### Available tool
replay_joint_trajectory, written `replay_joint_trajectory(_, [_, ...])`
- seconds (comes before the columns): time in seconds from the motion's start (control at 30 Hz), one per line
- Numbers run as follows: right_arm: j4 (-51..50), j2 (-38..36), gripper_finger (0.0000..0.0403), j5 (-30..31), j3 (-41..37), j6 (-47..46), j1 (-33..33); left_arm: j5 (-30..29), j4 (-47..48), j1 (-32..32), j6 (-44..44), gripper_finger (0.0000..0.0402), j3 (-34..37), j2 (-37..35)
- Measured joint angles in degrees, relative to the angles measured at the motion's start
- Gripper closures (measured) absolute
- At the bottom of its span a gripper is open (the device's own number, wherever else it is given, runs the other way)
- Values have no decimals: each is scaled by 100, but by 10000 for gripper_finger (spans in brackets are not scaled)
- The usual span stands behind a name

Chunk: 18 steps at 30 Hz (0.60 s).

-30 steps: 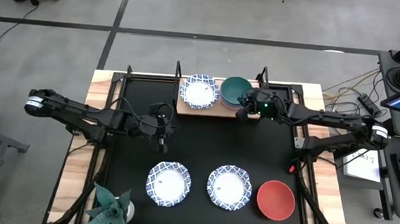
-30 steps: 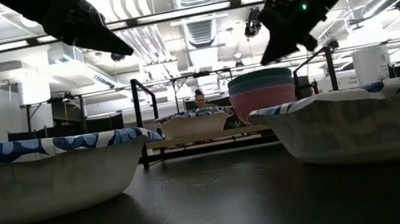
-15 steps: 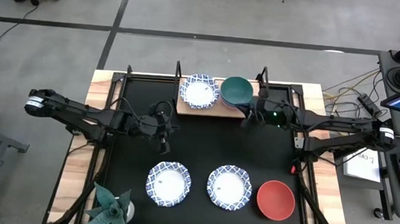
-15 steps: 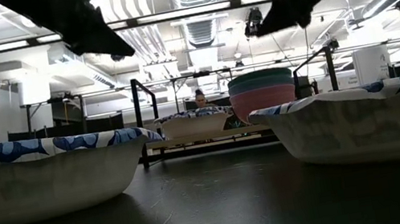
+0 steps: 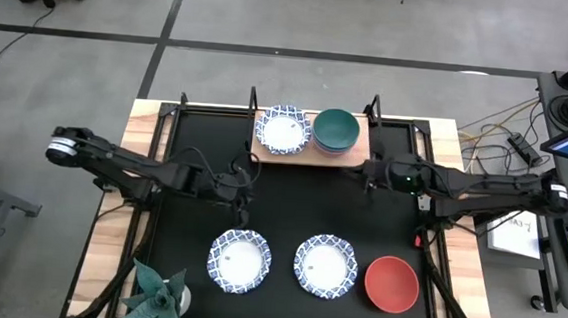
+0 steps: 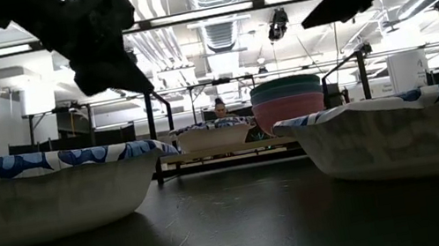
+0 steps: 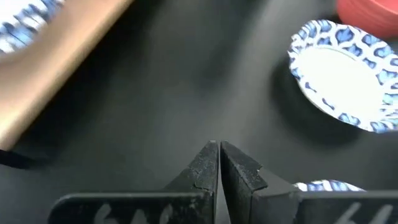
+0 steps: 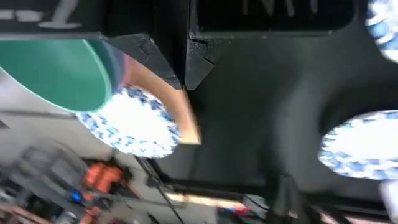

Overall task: Place and stack bowls onto a shelf
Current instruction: Stack the white and blue bowl on top of the white and blue bowls on the shelf

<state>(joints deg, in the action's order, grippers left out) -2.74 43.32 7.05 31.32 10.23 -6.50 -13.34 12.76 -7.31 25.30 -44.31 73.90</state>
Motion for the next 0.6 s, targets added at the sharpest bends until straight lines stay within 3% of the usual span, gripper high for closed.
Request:
replay_joint_trajectory(0.17, [1,-604,394,-151,-185,285,0,694,45,2,247,402,-44,120])
replay_joint_trajectory(0.33, [4,-1099,394,-153,-252,484,0,1016,361,0,290,387,-487,229])
replay_joint_trajectory(0.6, [-468,-1412,394,-301,-200,513,0,1159,2538,-206,428,305,-1555,738])
